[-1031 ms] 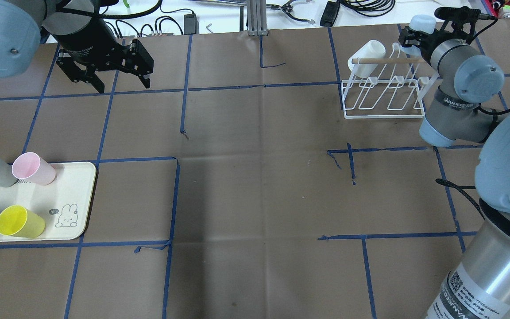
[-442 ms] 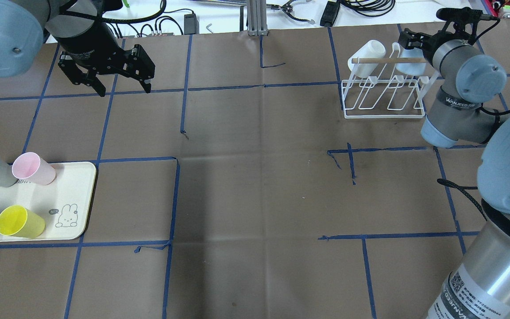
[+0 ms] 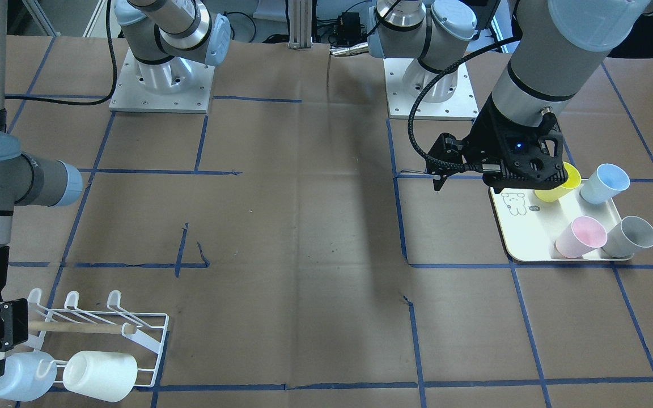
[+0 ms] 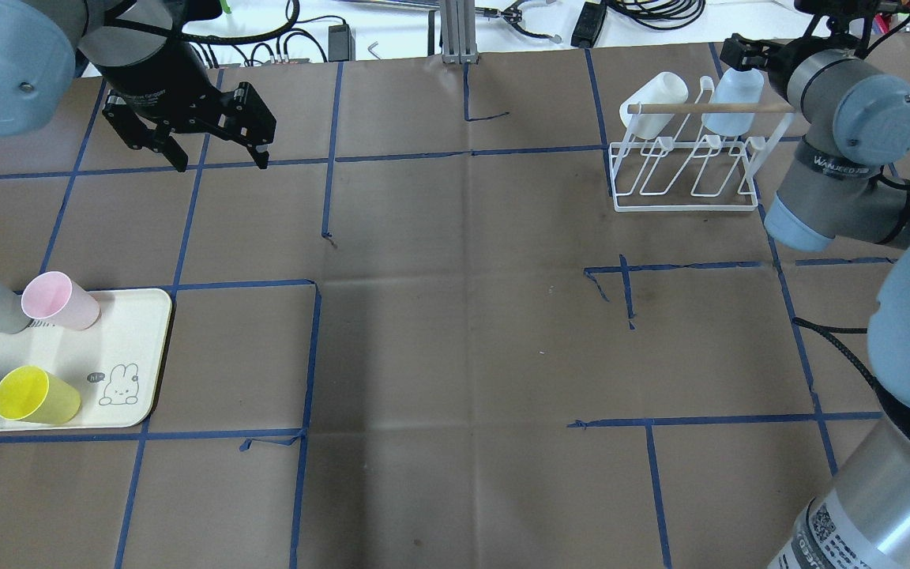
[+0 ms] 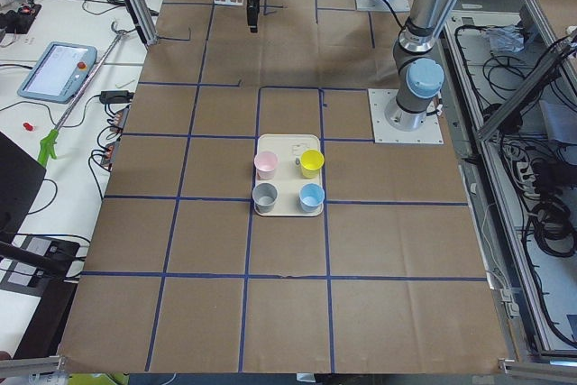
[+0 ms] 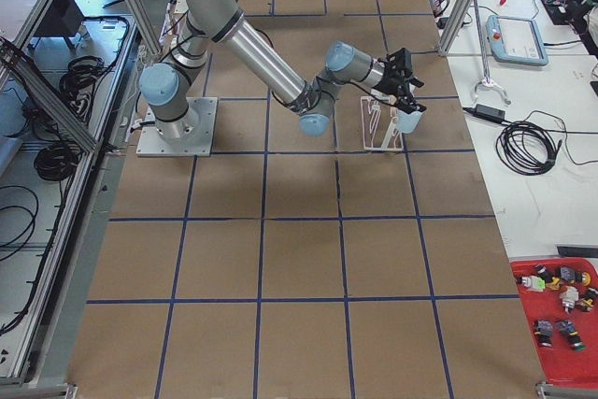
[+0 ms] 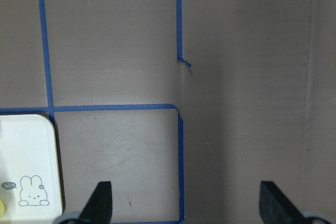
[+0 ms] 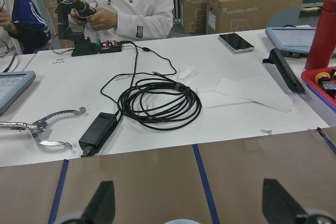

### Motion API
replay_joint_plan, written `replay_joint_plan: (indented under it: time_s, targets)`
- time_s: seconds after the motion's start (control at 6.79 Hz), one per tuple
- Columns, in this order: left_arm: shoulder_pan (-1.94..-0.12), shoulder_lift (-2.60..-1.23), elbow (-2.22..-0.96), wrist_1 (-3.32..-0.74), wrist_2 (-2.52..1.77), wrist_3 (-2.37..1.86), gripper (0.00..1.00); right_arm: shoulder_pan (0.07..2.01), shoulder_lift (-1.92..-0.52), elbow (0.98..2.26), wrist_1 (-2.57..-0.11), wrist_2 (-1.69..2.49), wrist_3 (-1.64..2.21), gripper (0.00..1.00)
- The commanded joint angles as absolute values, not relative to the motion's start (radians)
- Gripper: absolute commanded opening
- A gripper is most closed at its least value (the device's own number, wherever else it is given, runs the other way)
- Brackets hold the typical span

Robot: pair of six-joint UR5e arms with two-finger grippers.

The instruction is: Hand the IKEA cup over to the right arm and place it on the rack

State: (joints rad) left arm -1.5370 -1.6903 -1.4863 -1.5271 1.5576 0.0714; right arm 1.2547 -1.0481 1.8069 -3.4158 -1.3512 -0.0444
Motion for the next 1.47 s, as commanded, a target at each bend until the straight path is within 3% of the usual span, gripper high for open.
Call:
replay_joint_plan:
  time_s: [0.0,0.59,0.88,1.33]
  targets:
    - [-1.537,-1.689,-1.486,-1.529,1.58,0.104,1.0,1.256,-1.127,1.799,-3.347,-1.35,-0.032,1.0]
    - [-1.537,-1.687,-1.488,-1.525,1.572,0.095,1.0,1.304,-1.382,1.804,-2.791,-1.364,-0.031,1.0]
    - [-1.537,-1.689,-1.489,-1.525,1.571,0.095,1.0,1.418,-1.434,1.786,-2.282,-1.373,-0.037,1.0]
    - [-1.537,-1.689,-1.488,-1.523,1.571,0.095,1.0,1.537,-1.502,1.76,-1.878,-1.493,-0.034,1.0]
